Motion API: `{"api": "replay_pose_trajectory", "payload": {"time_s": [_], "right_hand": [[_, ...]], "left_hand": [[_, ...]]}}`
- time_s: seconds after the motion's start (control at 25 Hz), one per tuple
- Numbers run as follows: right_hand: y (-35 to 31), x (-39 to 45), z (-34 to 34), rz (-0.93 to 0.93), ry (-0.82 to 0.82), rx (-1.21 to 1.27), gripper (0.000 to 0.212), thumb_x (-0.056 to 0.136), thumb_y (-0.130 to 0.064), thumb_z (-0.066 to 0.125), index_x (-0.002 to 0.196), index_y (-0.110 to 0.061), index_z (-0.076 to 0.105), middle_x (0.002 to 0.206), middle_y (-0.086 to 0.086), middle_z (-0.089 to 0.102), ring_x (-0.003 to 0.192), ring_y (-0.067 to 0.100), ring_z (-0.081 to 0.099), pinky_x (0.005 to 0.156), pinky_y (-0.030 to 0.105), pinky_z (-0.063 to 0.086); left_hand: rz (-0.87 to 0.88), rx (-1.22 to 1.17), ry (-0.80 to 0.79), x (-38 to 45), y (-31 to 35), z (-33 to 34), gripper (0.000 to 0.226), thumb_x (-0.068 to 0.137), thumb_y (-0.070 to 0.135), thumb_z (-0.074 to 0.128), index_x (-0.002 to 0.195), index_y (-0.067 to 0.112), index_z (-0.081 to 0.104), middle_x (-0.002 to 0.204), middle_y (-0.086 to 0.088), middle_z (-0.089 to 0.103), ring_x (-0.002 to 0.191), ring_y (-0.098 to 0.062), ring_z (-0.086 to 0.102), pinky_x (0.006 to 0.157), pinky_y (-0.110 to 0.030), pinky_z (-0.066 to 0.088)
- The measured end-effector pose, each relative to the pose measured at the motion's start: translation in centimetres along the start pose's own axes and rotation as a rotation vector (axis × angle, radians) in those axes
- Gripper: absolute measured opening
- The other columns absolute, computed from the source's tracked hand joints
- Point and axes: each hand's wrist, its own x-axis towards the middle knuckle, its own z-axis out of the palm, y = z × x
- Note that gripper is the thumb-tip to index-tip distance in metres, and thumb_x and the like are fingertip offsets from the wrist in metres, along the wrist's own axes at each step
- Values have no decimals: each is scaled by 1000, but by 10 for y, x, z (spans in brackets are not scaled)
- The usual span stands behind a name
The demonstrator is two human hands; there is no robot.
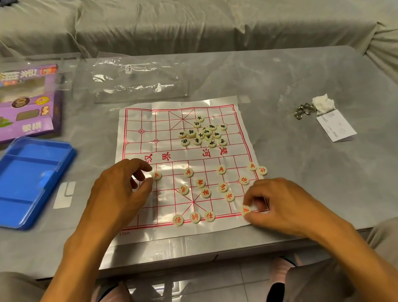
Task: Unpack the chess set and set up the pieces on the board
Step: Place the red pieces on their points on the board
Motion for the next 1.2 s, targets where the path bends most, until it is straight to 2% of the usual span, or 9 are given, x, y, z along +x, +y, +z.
{"api": "replay_pose_trajectory", "payload": {"time_s": [0.12, 0.2, 0.32, 0.36, 0.44, 0.6, 0.76, 0.96, 1.2], "right_hand": [[-21, 8, -3, -14, 100, 120, 22, 84, -50, 64, 100, -35, 62, 90, -20, 59, 86, 8, 59, 79, 18, 50], [-51, 25, 0, -74, 171, 142, 23, 85, -48, 63, 104, -34, 63, 86, -21, 55, 84, 9, 58, 79, 17, 47], [-102, 52, 18, -184, 344, 174, 26, 86, -46, 62, 106, -29, 65, 89, -17, 56, 80, 5, 53, 74, 19, 47], [-113, 59, 25, -206, 387, 196, 24, 86, -44, 62, 104, -28, 66, 88, -14, 59, 79, 5, 52, 71, 21, 48], [-124, 66, 33, -216, 400, 230, 22, 86, -40, 61, 102, -25, 66, 87, -10, 61, 78, 6, 52, 67, 25, 49], [-91, 58, 34, -125, 361, 226, 31, 86, -47, 62, 111, -29, 64, 93, -14, 59, 82, 6, 55, 74, 21, 50], [-37, 51, 27, 69, 281, 168, 27, 86, -41, 66, 110, -29, 62, 106, -12, 63, 89, 6, 57, 81, 18, 48], [-39, 60, 26, 1, 220, 60, 33, 87, -46, 61, 117, -33, 59, 114, -13, 58, 100, 6, 53, 80, 16, 39], [-44, 75, 25, -48, 185, 5, 29, 93, -40, 56, 121, -35, 62, 115, -8, 57, 100, 9, 52, 77, 17, 36]], "left_hand": [[-25, -4, 12, -1, 1, -4, 17, 90, 29, 60, 108, 28, 61, 92, 10, 60, 79, -10, 58, 70, -23, 45], [-104, -158, 2, 0, 1, -11, 11, 92, 27, 59, 101, 28, 64, 89, 12, 64, 79, -10, 61, 67, -19, 45], [-272, -667, -292, -6, 14, -19, 18, 91, 35, 57, 101, 25, 69, 90, 5, 72, 83, -15, 69, 69, -23, 51], [-287, -771, -387, -11, 18, -18, 23, 91, 35, 56, 105, 23, 69, 92, 2, 73, 84, -16, 69, 71, -25, 53], [-278, -855, -425, -16, 21, -14, 21, 92, 26, 56, 107, 18, 69, 94, -3, 73, 85, -17, 70, 71, -25, 53], [-355, -638, -233, -7, 7, -11, 9, 90, 19, 62, 96, 20, 69, 85, 3, 74, 85, -16, 69, 72, -24, 50], [-348, -352, -141, -1, -9, -13, 5, 85, 22, 70, 89, 24, 71, 89, 12, 66, 82, -9, 61, 61, -19, 44], [-295, -199, -165, -1, -15, -9, 18, 81, 27, 74, 97, 29, 66, 89, 8, 66, 81, -9, 61, 71, -26, 49], [-290, -111, -154, 2, -23, -7, 9, 85, 27, 69, 95, 28, 69, 95, 9, 64, 85, -9, 58, 75, -26, 46]]}}
